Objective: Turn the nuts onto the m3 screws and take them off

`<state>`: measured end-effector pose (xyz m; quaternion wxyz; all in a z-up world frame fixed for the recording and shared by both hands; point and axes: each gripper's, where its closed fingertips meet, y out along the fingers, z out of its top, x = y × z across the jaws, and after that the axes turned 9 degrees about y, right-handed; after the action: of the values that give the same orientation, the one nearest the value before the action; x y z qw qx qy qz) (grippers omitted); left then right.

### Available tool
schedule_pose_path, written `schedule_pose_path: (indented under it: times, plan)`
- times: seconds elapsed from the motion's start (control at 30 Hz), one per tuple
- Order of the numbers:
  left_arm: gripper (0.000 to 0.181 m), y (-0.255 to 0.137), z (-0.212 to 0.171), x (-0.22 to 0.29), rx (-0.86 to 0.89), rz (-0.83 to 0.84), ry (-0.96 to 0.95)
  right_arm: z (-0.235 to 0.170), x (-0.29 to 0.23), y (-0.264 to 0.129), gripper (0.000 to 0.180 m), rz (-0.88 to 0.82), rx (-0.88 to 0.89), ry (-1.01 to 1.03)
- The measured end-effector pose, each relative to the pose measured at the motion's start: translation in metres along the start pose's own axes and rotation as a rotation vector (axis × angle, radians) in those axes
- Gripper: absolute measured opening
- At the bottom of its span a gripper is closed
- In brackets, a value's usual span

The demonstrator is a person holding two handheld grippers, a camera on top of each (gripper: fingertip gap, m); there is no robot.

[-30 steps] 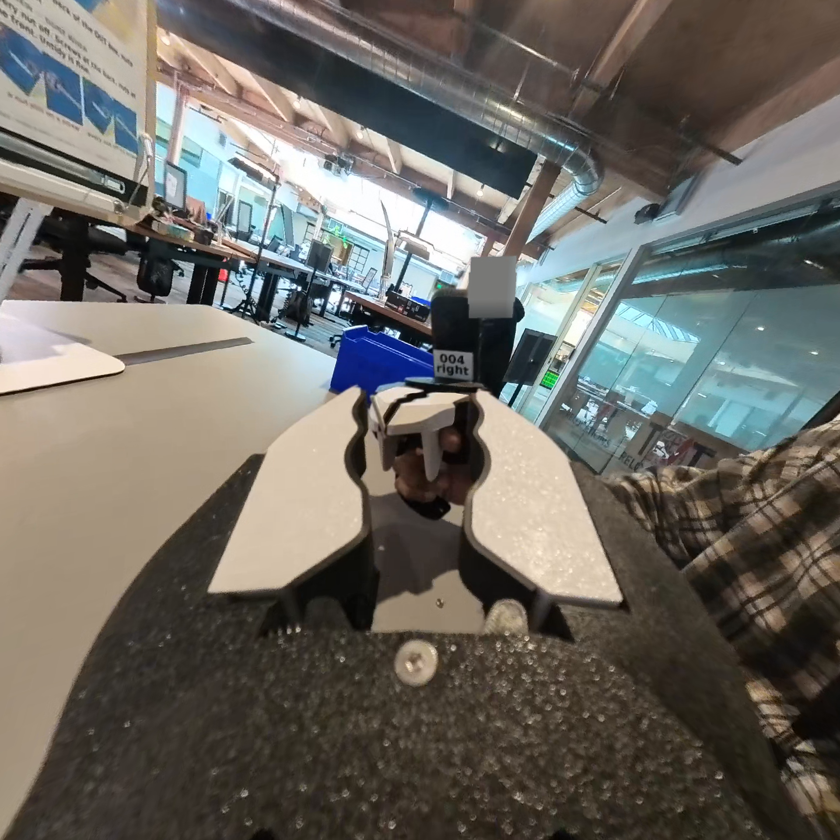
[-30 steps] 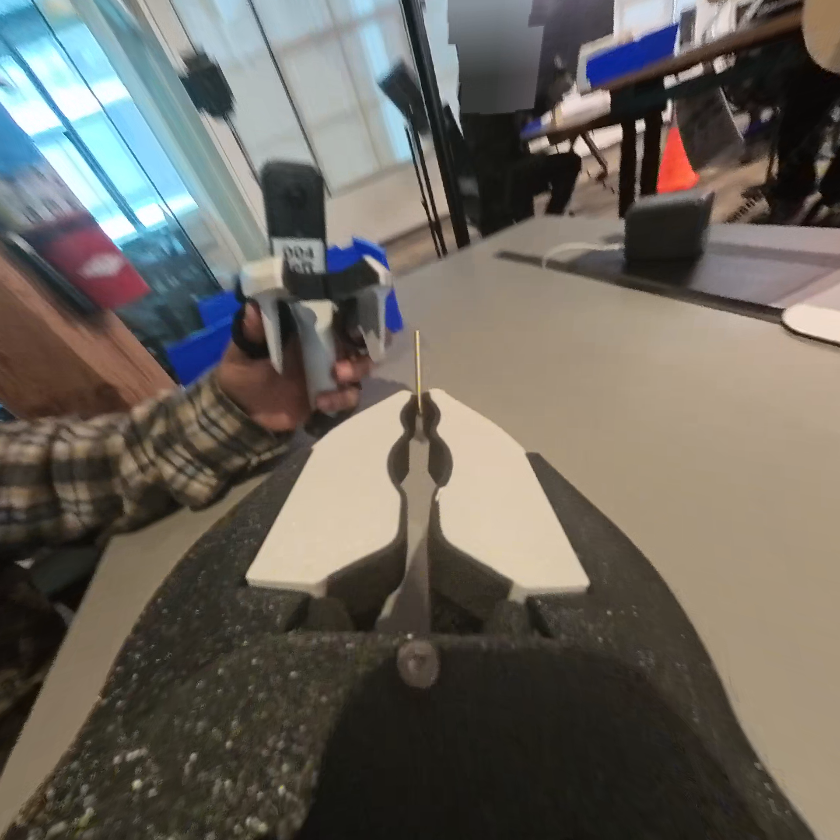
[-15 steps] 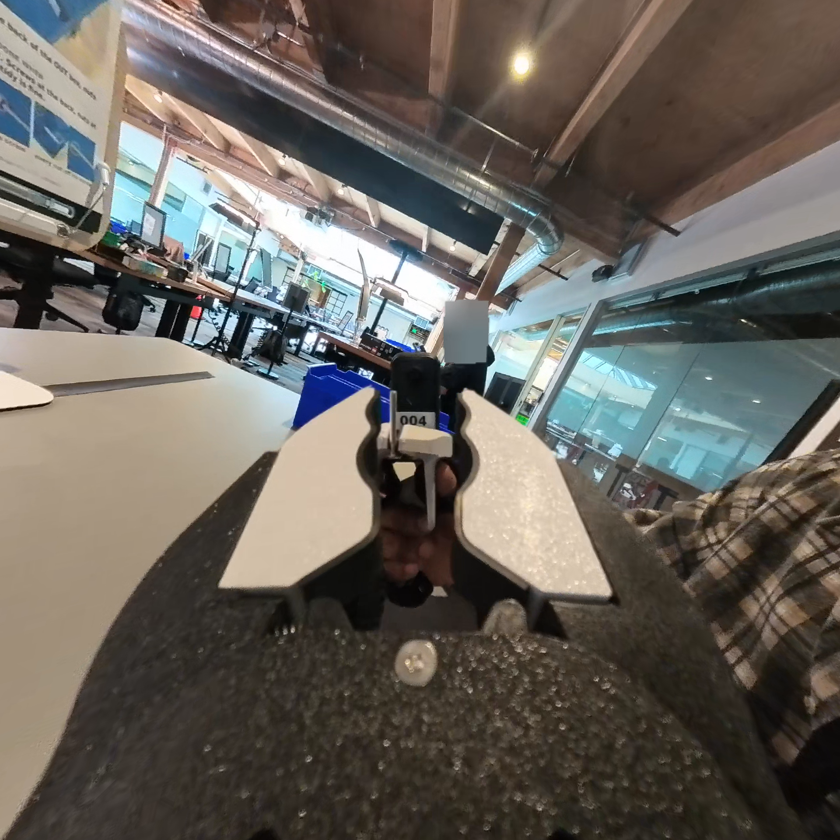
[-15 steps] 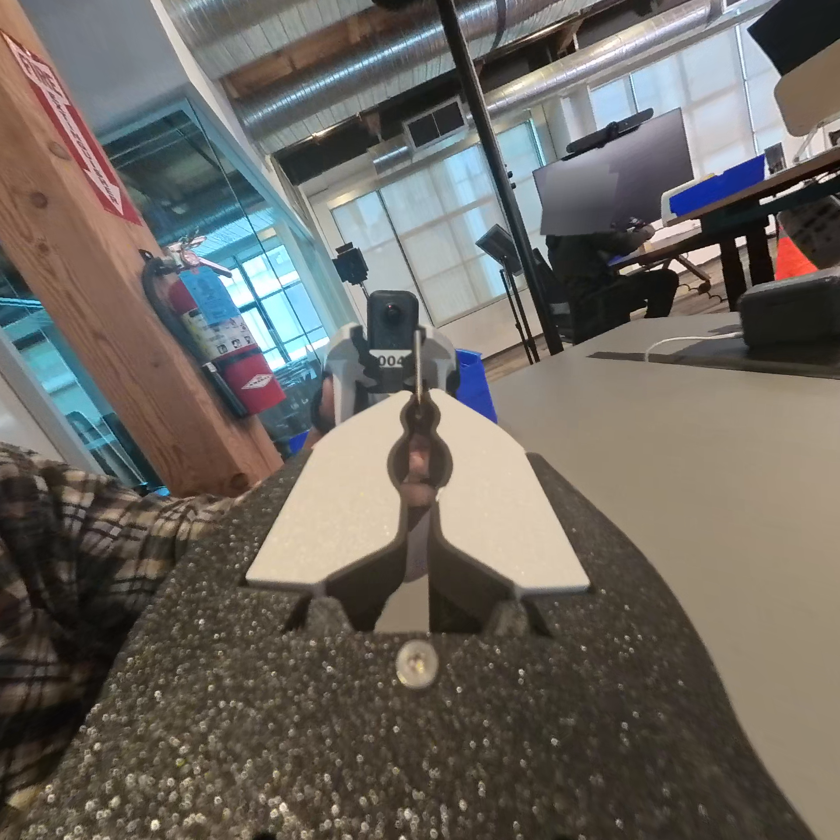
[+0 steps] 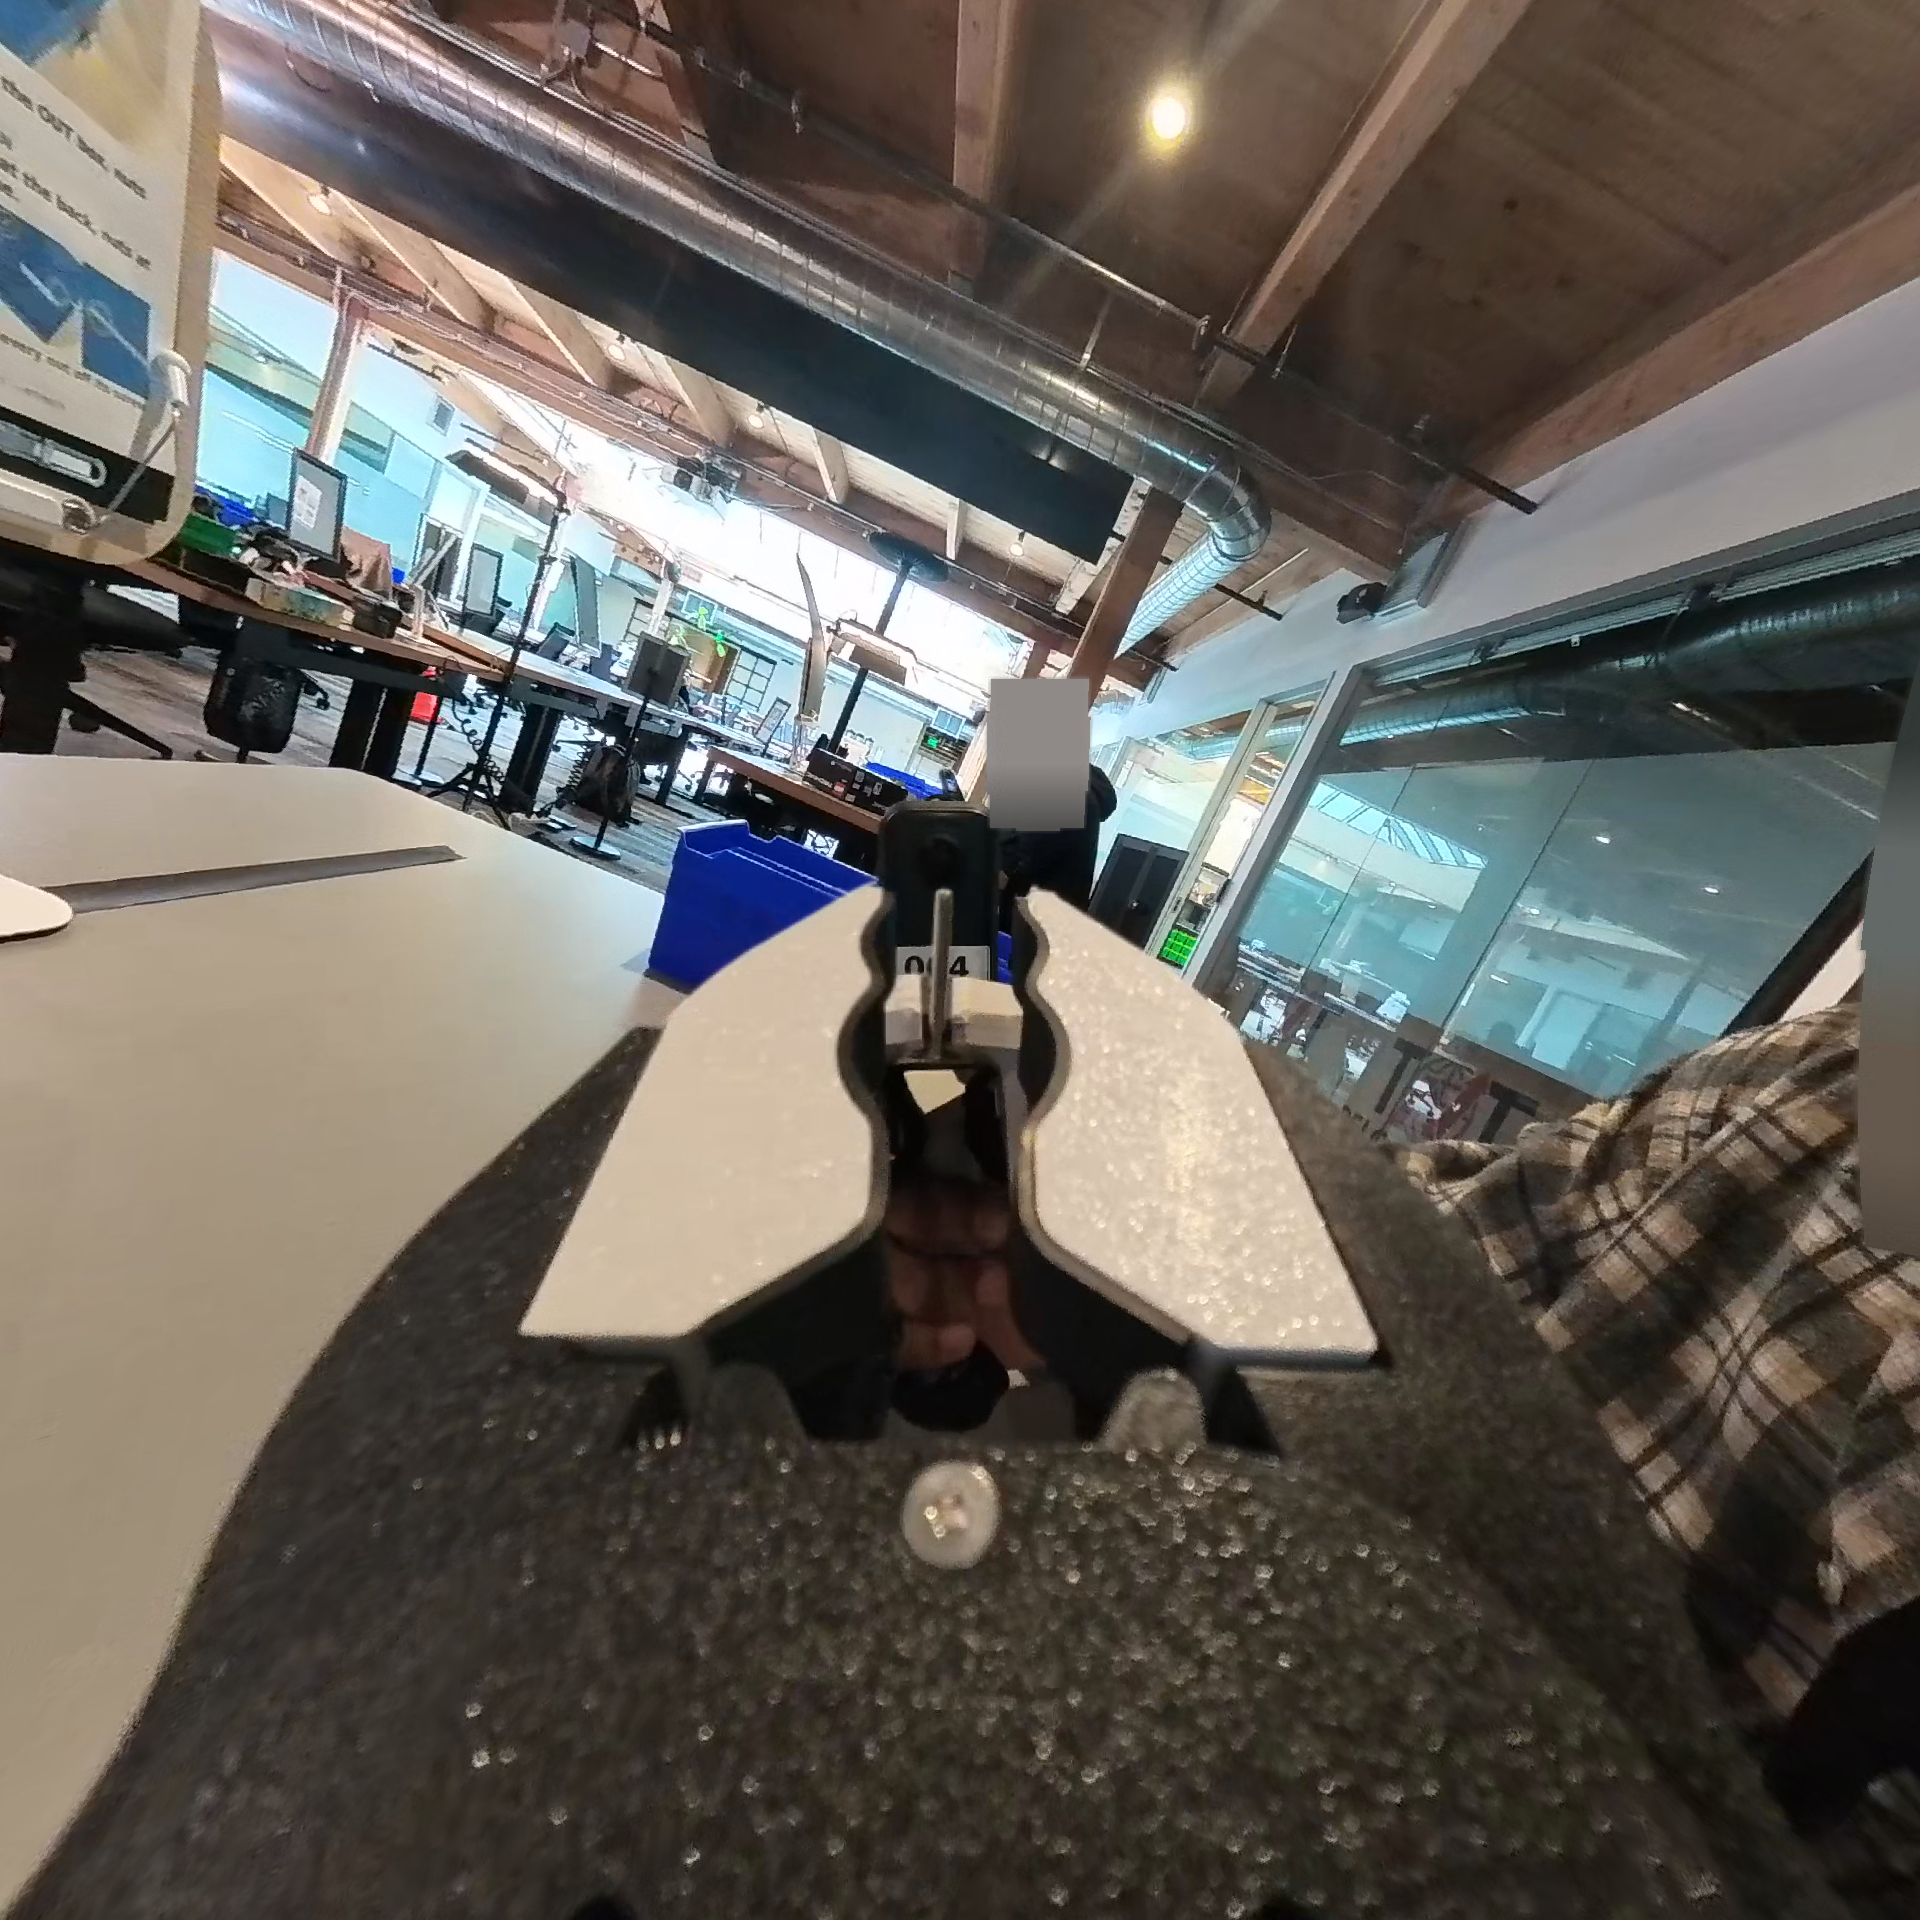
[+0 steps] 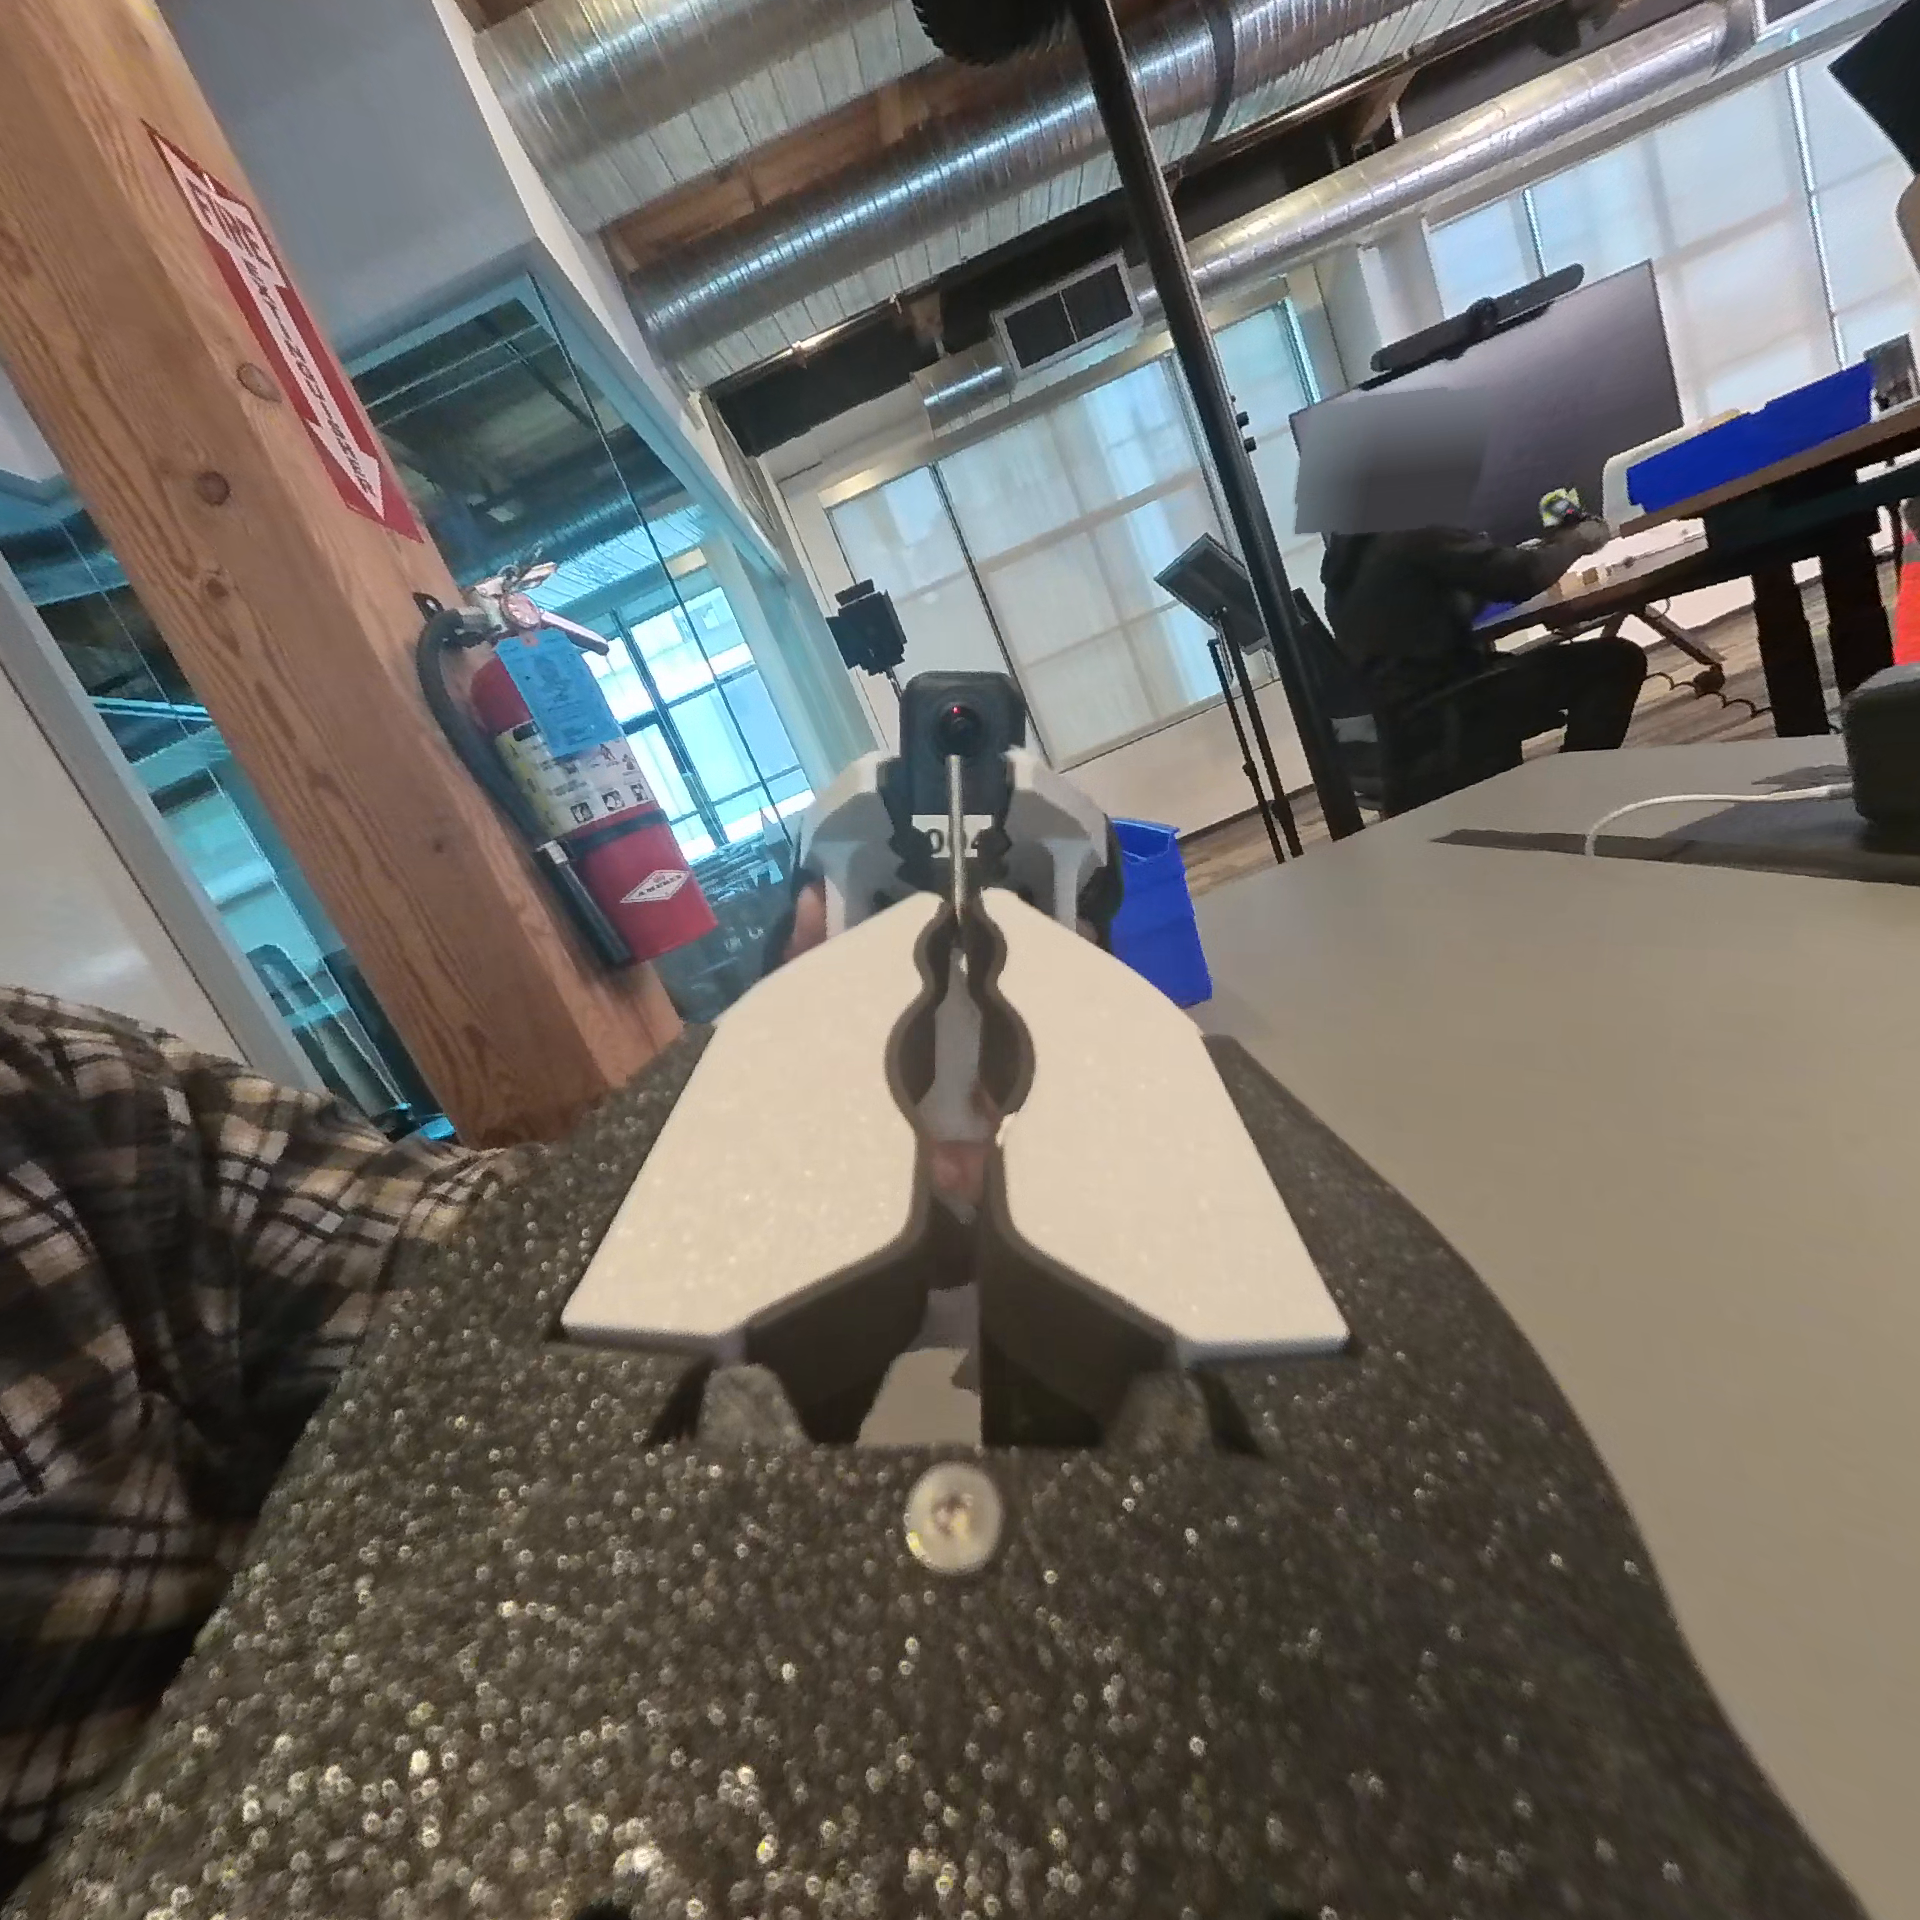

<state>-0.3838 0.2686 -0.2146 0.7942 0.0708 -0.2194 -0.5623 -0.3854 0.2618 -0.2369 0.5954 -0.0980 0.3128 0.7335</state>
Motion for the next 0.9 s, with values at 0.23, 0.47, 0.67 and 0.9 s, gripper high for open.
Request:
schedule_pose_path:
  times: [0.23, 0.47, 0.67, 0.9]
  plan:
    - [0.018, 0.001, -0.001, 0.0022, -0.011, -0.009, 0.009, -0.0007, -0.0001, 0.0005, 0.002, 0.004, 0.005, 0.016]
    - [0.016, 0.0018, -0.0028, 0.0027, -0.015, -0.016, 0.001, 0.0009, -0.0009, 0.0003, 0.002, 0.014, 0.019, 0.032]
    - [0.012, 0.0025, -0.0039, 0.004, -0.021, -0.022, 0.006, 0.0016, -0.0022, 0.0012, 0.002, 0.023, 0.027, 0.039]
    - [0.01, 0.0038, -0.0058, 0.0052, -0.027, -0.028, 0.004, 0.002, -0.0031, 0.002, 0.002, 0.03, 0.036, 0.049]
